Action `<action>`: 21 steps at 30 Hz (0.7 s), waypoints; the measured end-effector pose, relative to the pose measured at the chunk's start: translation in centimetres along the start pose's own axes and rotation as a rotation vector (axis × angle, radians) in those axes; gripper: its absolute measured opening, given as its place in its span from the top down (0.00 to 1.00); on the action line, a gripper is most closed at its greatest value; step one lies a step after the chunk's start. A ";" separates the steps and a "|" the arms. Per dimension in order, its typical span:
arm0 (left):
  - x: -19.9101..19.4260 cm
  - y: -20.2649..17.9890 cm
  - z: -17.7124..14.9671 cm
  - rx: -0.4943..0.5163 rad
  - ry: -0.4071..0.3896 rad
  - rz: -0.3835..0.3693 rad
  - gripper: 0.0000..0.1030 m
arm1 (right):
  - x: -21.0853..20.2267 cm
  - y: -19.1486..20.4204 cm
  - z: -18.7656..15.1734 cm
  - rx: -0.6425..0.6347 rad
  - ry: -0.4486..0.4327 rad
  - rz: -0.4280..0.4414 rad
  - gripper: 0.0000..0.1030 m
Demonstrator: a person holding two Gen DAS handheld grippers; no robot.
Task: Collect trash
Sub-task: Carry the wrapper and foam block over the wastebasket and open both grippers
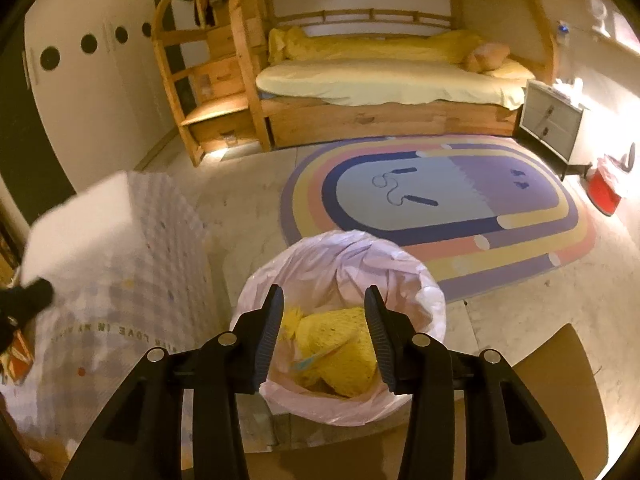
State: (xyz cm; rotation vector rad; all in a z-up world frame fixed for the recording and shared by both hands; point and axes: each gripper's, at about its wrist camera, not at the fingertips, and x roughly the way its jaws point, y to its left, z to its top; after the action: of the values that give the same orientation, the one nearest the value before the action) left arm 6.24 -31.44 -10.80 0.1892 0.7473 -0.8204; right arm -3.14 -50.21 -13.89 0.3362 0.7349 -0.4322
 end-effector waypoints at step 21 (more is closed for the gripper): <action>6.4 -6.6 2.4 0.079 0.035 -0.098 0.34 | -6.1 -4.4 0.6 0.114 -0.092 -0.041 0.46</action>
State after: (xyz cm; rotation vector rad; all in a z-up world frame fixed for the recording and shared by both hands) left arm 5.64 -40.80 -12.48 0.2398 0.7619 -0.9427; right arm -8.97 -52.63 -9.84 0.4066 0.6293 -0.5263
